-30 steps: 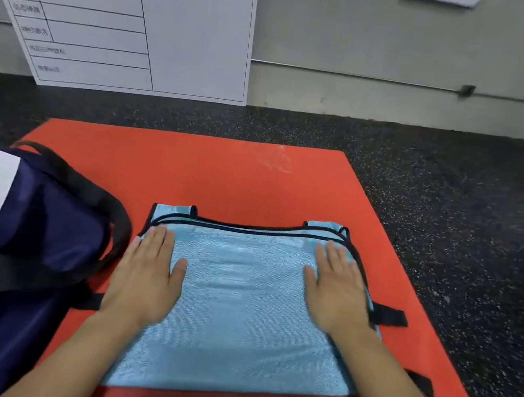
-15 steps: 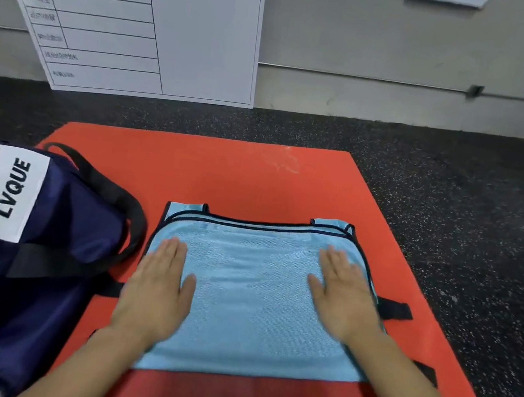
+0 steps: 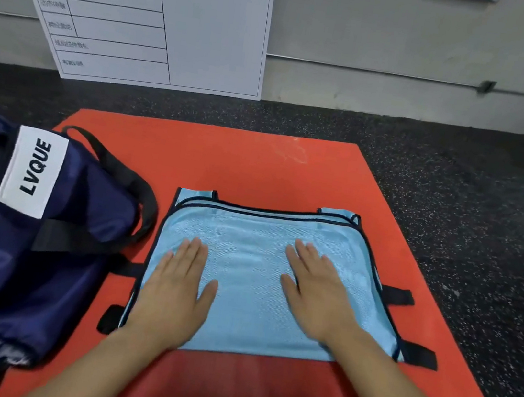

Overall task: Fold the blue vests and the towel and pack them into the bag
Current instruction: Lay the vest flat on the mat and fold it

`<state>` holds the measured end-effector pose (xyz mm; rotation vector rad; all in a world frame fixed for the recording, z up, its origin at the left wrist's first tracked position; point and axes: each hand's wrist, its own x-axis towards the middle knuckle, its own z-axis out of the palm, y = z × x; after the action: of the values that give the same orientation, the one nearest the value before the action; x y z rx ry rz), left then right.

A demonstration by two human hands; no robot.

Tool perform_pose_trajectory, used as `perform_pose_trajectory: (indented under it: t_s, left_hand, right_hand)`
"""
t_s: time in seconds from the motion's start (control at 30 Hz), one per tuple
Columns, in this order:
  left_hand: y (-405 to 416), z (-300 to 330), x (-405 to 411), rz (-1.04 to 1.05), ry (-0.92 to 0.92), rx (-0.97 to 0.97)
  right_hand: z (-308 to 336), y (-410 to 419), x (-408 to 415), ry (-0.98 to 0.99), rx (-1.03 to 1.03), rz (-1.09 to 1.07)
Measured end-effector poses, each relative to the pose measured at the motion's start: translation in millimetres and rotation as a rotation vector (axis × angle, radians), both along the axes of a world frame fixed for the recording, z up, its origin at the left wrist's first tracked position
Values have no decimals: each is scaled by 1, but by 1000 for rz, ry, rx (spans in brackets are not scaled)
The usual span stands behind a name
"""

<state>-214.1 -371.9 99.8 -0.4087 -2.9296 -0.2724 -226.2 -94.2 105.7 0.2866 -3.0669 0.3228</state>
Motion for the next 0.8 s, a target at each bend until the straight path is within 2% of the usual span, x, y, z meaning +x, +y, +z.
perform_pose_trajectory:
  t_s: [0.13, 0.37, 0.47, 0.63, 0.8]
  left_hand:
    - [-15, 9, -4, 86, -58, -20]
    - [0, 28, -23, 313, -140, -102]
    - [-1, 29, -38, 312, -190, -62]
    - [-9, 27, -65, 287, -216, -29]
    - [0, 29, -75, 239, -171, -28]
  right_hand:
    - [10, 53, -7, -72, 56, -200]
    - [22, 61, -28, -68, 23, -408]
    - [22, 66, -36, -109, 14, -415]
    - [19, 83, -44, -64, 63, -371]
    - [23, 100, -32, -84, 138, -417]
